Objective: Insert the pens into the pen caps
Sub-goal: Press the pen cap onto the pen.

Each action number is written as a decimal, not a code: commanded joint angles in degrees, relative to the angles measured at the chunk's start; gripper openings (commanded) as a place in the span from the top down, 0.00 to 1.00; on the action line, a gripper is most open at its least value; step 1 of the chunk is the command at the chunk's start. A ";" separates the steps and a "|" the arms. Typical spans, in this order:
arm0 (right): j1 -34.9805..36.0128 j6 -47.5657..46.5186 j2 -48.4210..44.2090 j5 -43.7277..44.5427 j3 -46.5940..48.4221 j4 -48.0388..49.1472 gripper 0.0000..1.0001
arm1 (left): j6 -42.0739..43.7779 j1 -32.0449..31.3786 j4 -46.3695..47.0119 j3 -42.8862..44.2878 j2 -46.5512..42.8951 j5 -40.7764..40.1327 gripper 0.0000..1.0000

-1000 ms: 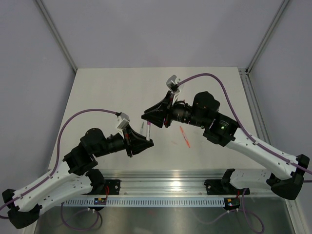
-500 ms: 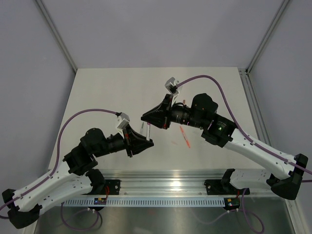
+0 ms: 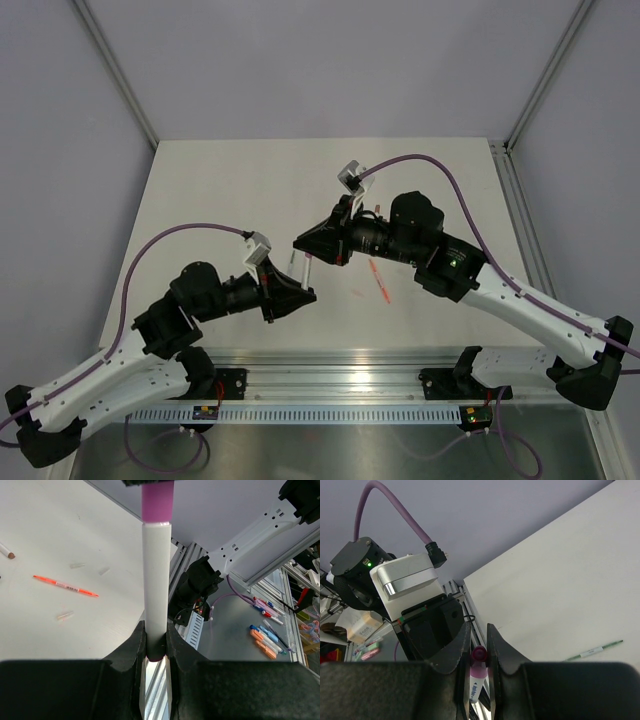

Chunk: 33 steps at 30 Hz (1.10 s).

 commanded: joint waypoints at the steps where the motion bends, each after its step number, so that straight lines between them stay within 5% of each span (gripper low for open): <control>1: -0.42 0.03 -0.05 1.88 2.71 -5.00 1.00 | 1.05 -0.09 3.81 2.52 -0.20 -1.60 1.00; 33: -0.16 10.31 -4.53 -10.33 -18.46 1.75 1.00 | 2.64 -0.09 4.34 8.58 3.14 -1.87 1.00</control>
